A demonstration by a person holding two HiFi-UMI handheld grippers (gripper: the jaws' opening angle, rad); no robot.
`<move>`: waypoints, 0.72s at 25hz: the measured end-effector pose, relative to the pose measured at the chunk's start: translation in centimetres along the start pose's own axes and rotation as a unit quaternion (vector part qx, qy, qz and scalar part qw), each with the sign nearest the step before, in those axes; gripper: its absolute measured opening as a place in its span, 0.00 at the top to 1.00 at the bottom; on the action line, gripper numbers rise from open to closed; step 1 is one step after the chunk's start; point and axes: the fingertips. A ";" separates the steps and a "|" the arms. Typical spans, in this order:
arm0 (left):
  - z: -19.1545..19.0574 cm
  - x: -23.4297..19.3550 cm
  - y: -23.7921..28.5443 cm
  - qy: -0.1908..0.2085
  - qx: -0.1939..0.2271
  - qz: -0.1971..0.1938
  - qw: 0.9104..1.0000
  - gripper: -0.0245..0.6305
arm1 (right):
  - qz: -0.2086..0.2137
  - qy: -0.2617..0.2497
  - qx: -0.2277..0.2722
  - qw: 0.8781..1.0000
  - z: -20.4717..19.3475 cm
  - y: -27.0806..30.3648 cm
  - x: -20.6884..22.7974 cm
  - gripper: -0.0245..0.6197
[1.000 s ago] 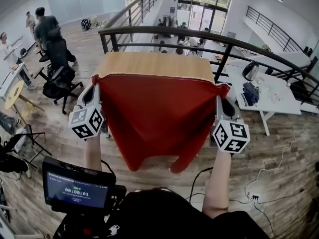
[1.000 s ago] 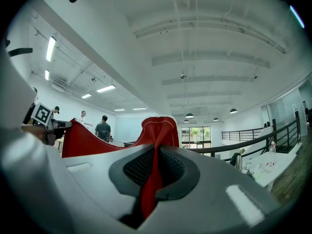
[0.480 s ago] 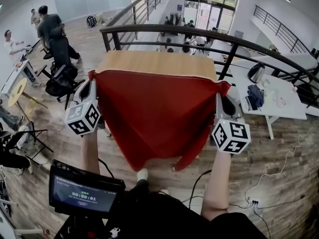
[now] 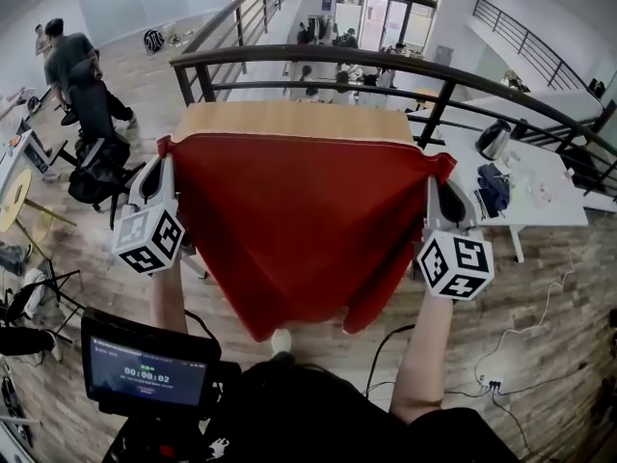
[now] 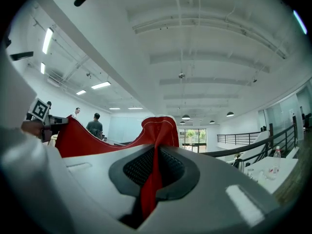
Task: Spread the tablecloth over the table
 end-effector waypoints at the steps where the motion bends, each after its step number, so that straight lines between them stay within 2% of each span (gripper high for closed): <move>1: -0.1 -0.1 0.6 -0.003 0.002 -0.004 1.000 0.94 | -0.003 0.002 0.002 1.000 0.1 0.4 0.2 0.94; 5: 0.0 -1.7 4.5 -0.001 0.011 -0.022 1.000 0.94 | -0.024 -0.015 0.009 1.000 0.8 3.7 1.0 0.94; 10: 1.3 -6.5 12.1 0.002 0.030 -0.039 0.999 0.94 | -0.052 -0.049 0.022 0.997 3.2 11.5 -0.3 0.94; 13: 2.0 -7.9 16.1 0.003 0.036 -0.037 0.999 0.94 | -0.059 -0.053 0.033 0.996 4.2 14.8 -0.7 0.94; 18: 2.5 -8.1 22.7 0.028 0.036 -0.032 0.998 0.94 | -0.070 -0.065 0.038 0.995 5.1 20.8 2.0 0.94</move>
Point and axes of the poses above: the fingertips, and each gripper's own axes: y forward along the fingers, x to its right, z out of its top, and after that the axes turned 10 degrees about y, right-handed
